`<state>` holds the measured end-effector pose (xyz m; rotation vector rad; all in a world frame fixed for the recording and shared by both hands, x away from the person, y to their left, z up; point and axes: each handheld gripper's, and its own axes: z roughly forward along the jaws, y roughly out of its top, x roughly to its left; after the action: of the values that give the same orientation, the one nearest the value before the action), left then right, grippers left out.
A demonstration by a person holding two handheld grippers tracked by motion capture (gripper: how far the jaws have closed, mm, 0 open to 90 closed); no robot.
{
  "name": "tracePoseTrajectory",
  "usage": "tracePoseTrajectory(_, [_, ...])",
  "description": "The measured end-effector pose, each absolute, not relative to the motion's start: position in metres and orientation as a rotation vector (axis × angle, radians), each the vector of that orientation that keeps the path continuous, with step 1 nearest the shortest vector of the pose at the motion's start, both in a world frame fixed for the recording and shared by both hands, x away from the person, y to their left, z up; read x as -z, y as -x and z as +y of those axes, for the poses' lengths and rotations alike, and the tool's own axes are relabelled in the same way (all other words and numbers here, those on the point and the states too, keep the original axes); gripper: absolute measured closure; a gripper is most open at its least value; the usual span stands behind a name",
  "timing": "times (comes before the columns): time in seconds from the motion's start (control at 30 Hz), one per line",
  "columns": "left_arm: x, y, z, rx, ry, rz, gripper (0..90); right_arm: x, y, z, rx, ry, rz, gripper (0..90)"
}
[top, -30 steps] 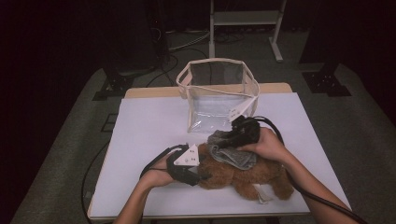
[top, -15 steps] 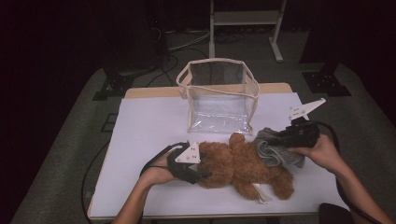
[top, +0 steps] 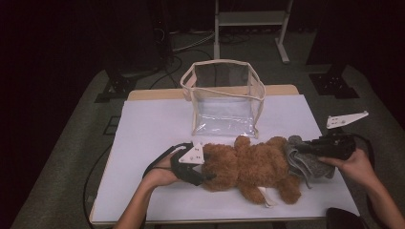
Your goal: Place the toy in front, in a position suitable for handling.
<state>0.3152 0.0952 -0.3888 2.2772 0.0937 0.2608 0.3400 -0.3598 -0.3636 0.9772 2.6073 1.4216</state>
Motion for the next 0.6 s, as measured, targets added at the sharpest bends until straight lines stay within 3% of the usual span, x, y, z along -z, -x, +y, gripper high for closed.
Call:
tracePoseTrajectory(0.37, [0.39,-0.315,0.102,-0.256,-2.254,0.117,34.8,0.403,-0.364,-0.33,-1.504,-1.016,2.641,76.4])
tracePoseTrajectory(0.6, [0.389,-0.319,0.097,-0.273,-2.227,0.129,31.5,0.383,-0.358,-0.335,-1.578,-0.968,2.578,76.5])
